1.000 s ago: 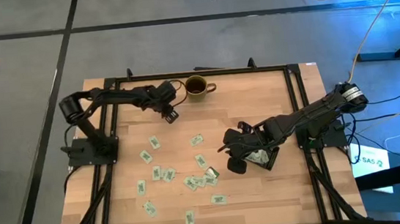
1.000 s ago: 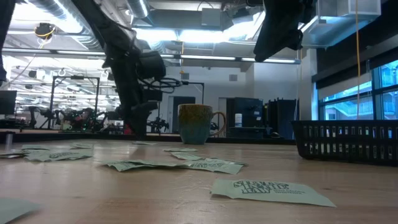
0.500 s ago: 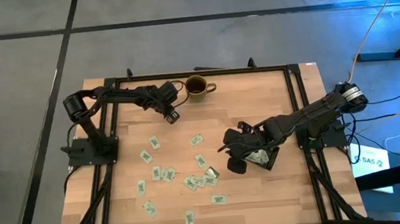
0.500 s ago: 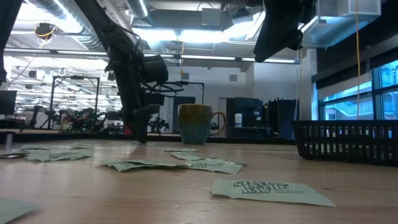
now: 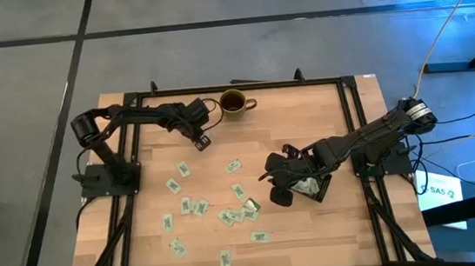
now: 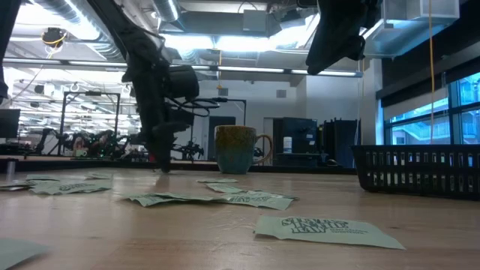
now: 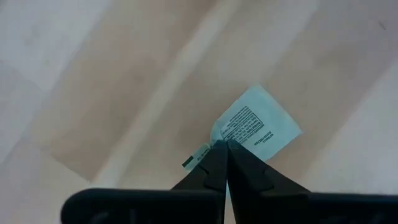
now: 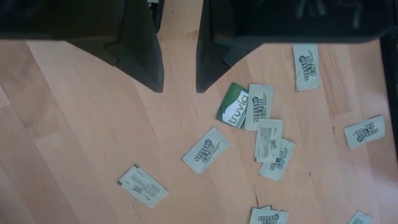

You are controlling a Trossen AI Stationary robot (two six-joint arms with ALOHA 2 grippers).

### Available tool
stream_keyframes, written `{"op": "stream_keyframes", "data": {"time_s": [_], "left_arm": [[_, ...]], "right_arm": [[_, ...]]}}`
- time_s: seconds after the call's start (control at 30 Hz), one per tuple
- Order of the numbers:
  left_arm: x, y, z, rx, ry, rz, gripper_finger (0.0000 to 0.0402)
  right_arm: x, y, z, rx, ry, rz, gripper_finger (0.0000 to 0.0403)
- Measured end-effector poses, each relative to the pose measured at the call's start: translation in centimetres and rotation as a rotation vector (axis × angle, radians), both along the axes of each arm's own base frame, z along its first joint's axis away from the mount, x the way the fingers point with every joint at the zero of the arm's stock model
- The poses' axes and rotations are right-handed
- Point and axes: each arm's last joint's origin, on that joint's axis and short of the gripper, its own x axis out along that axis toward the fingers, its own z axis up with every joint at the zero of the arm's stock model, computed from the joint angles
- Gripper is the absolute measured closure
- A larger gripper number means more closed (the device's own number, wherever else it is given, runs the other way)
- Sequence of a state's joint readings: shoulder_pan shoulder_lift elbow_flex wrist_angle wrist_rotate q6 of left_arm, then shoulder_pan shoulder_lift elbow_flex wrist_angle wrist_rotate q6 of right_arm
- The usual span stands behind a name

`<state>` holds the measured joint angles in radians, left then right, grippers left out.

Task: Pick and place Stevia / Truvia into bins
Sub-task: Put the stevia packet into the black bin

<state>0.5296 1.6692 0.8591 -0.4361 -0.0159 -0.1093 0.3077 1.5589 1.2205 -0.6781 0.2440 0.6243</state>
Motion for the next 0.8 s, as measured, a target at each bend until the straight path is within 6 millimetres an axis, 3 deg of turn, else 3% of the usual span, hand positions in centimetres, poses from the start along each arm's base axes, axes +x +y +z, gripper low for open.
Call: {"op": "stream_keyframes", "data": {"time_s": [0.2, 0.4, 0.57, 0.8], "left_arm": [[0.0, -1.1, 2.8, -0.058, -0.142, -0.06, 0.04], [0.8, -3.7, 5.6, -0.078, -0.305, -0.171, 0.04], [2.4, -6.9, 7.5, 0.107, -0.388, -0.222, 0.0399], [4.2, -11.9, 8.8, 0.372, -0.482, -0.197, 0.0399]], "right_arm": [[0.0, 0.0, 0.0, -0.004, 0.0, 0.006, 0.0305], [0.8, 0.3, 0.6, -0.048, -0.094, 0.104, 0.0305], [1.9, 0.6, 1.6, -0.02, -0.249, 0.113, 0.0305], [2.8, 0.0, 2.4, 0.1, -0.366, -0.025, 0.0305]]}}
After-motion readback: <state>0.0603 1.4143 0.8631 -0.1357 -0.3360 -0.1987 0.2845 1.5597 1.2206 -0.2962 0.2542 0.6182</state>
